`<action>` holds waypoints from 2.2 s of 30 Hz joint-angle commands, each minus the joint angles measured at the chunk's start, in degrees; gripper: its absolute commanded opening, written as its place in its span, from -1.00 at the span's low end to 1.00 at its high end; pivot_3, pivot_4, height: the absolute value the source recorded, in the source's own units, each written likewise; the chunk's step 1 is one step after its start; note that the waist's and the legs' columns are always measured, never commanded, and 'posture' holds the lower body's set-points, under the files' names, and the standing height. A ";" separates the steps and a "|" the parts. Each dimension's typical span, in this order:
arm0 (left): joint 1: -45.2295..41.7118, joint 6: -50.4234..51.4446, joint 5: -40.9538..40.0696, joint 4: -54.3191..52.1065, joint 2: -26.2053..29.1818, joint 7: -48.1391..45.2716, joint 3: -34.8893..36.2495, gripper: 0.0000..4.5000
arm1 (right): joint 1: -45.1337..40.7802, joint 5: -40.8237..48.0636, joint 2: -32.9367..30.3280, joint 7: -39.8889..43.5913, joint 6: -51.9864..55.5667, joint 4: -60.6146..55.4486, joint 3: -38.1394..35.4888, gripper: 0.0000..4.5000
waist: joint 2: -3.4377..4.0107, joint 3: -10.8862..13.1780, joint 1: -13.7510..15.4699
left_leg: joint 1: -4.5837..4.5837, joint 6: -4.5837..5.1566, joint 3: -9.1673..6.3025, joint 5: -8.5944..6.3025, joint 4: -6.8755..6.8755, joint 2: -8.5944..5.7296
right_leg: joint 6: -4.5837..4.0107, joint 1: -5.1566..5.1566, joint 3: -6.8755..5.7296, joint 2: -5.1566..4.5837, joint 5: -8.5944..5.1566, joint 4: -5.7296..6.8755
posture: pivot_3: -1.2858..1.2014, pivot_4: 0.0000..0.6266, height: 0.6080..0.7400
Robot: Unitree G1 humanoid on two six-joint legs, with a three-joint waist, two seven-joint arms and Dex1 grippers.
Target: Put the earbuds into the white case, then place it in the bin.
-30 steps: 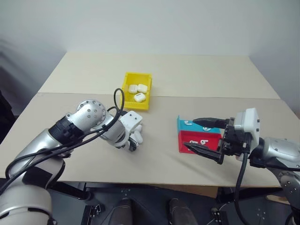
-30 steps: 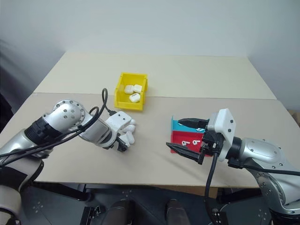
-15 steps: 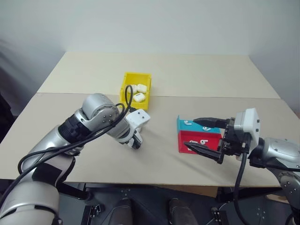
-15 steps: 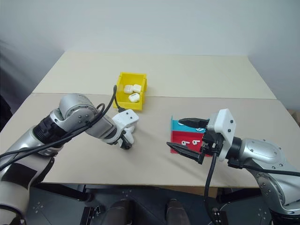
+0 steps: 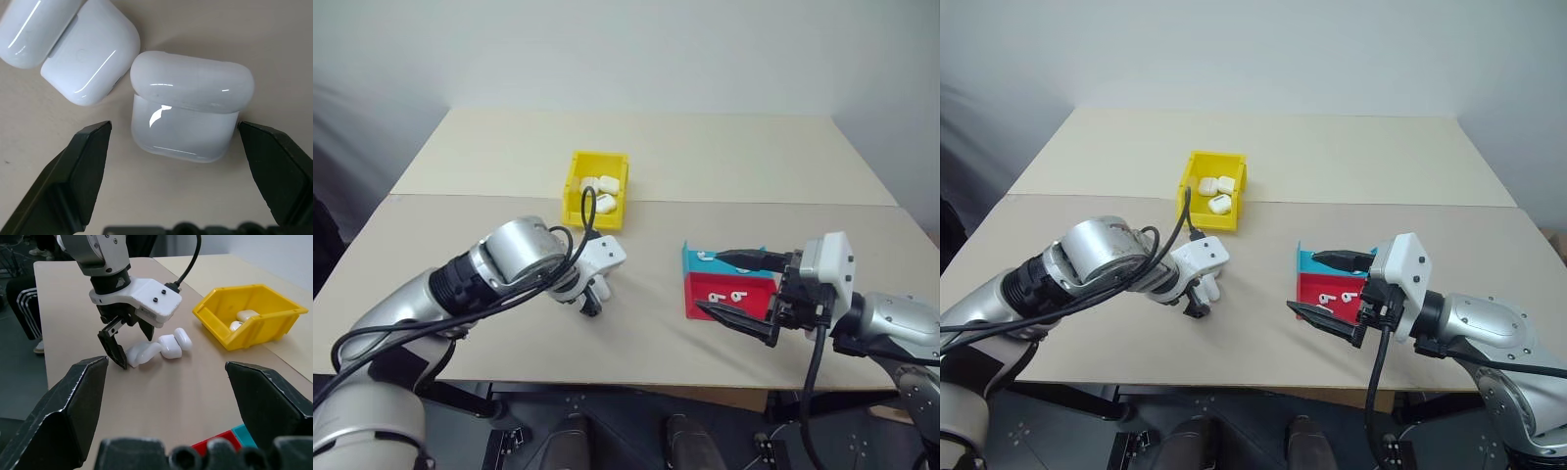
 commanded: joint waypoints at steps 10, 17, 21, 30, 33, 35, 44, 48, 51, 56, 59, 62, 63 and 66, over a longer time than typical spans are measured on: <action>7.99 -5.81 8.08 -7.43 2.17 -7.33 9.14 0.23 | -0.20 0.68 -0.40 -0.16 -1.45 -1.66 -1.86 1.00 | 0.02 -0.01 0.10 | 0.08 0.01 -0.01 0.00 0.01 0.01 | 0.05 0.05 0.00 0.00 -0.02 0.04 | 0.03 -0.52 1.00; 24.92 -30.24 8.90 -17.86 5.88 -15.75 28.77 0.23 | -0.98 0.52 -0.72 0.81 -1.65 -0.12 -2.17 1.00 | 0.01 -0.01 -0.23 | -0.01 0.01 0.02 0.00 0.00 0.05 | -0.29 -0.01 0.00 -0.01 0.21 0.02 | 0.03 -0.52 1.00; 29.20 -39.06 8.59 -17.66 -0.77 -16.11 35.13 0.23 | -3.60 -0.45 -1.54 2.08 -1.64 2.29 -1.39 1.00 | 0.01 -0.01 0.30 | 0.08 0.01 0.02 0.00 0.06 0.05 | -0.41 0.12 -0.03 -0.02 -0.06 0.01 | 0.03 -0.52 1.00; 37.04 -60.98 0.69 -11.73 -18.07 -31.44 44.21 0.23 | -9.89 -4.33 -6.17 6.12 -1.26 8.29 2.32 1.00 | 0.05 -0.03 0.02 | 0.03 0.04 0.05 -0.01 0.05 0.06 | -0.31 0.08 0.00 0.02 0.26 -0.01 | 0.03 -0.52 1.00; 36.06 -63.70 0.25 -10.01 -17.83 -38.62 43.17 0.23 | -12.63 -7.19 -8.58 7.73 -0.16 10.55 5.53 1.00 | 0.07 -0.04 -0.12 | 0.12 0.04 0.03 0.00 0.05 0.06 | -0.22 0.12 0.00 0.04 0.17 0.04 | 0.03 -0.52 1.00; 35.40 -64.29 -0.08 -9.28 -17.98 -41.09 43.02 0.23 | -14.84 -9.49 -11.37 8.12 2.74 11.73 8.61 1.00 | 0.07 -0.04 -0.26 | 0.11 0.04 0.05 0.00 0.07 0.05 | -0.22 0.13 0.01 0.02 0.14 0.03 | 0.03 -0.52 1.00; 36.09 -67.67 0.96 -7.44 -17.02 -49.04 42.37 0.23 | -30.39 -16.18 -18.07 13.81 16.32 14.74 25.68 0.92 | 0.07 -0.04 -1.01 | 0.05 0.04 0.05 -0.01 0.06 0.08 | -0.21 0.04 0.02 0.02 0.19 0.01 | 0.03 -0.52 1.00; 36.98 -67.50 -0.07 -8.19 -17.31 -50.42 42.29 0.23 | -36.45 -20.74 -16.34 15.87 20.32 17.22 34.38 0.52 | 0.08 -0.05 -1.21 | 0.06 0.04 0.07 -0.01 0.07 0.08 | -0.22 0.03 0.03 0.02 0.15 0.02 | 0.03 -0.52 1.00; 37.91 -67.36 -0.26 -8.22 -16.95 -51.32 42.57 0.23 | -40.28 -24.27 -14.97 16.77 23.08 18.75 40.15 0.09 | 0.08 -0.05 -1.18 | 0.07 0.04 0.07 -0.01 0.07 0.10 | -0.23 0.01 0.02 0.02 0.16 0.03 | 0.03 -0.52 1.00; 40.04 -67.71 -0.51 -8.57 -14.63 -54.13 43.55 0.23 | -43.31 -27.85 -13.97 18.37 25.82 17.73 45.97 0.09 | 0.09 -0.05 -1.08 | -0.08 0.04 0.07 -0.01 0.07 0.10 | -0.22 -0.12 0.01 0.02 0.20 0.03 | 0.03 -0.52 1.00; 40.48 -67.04 -1.48 -9.02 -14.28 -54.04 44.06 0.23 | -43.17 -29.52 -13.00 18.14 26.29 17.26 47.73 0.09 | 0.09 -0.05 -1.03 | -0.11 0.04 0.06 -0.01 0.07 0.10 | -0.22 -0.13 0.00 0.02 0.20 0.03 | 0.03 -0.52 1.00; 40.70 -66.91 -1.57 -9.85 -14.20 -53.84 43.88 0.23 | -42.81 -31.05 -11.62 17.41 26.97 17.31 49.14 0.09 | 0.09 -0.05 -1.02 | -0.10 0.04 0.05 -0.01 0.07 0.11 | -0.21 -0.13 -0.03 0.02 0.19 0.04 | 0.03 -0.52 1.00; 40.70 -67.01 -1.35 -10.00 -14.24 -53.74 43.76 0.23 | -42.73 -31.40 -11.26 17.33 27.14 17.33 49.37 0.09 | 0.09 -0.05 -1.03 | -0.10 0.04 0.05 -0.01 0.07 0.11 | -0.21 -0.13 -0.03 0.02 0.19 0.04 | 0.03 -0.52 1.00; 40.52 -66.98 -1.14 -10.20 -14.61 -53.13 43.70 0.23 | -42.62 -32.77 -10.21 16.87 26.99 17.63 50.38 0.09 | 0.09 -0.05 -1.03 | -0.10 0.04 0.05 -0.01 0.07 0.11 | -0.21 -0.12 -0.03 0.02 0.20 0.04 | 0.03 -0.52 1.00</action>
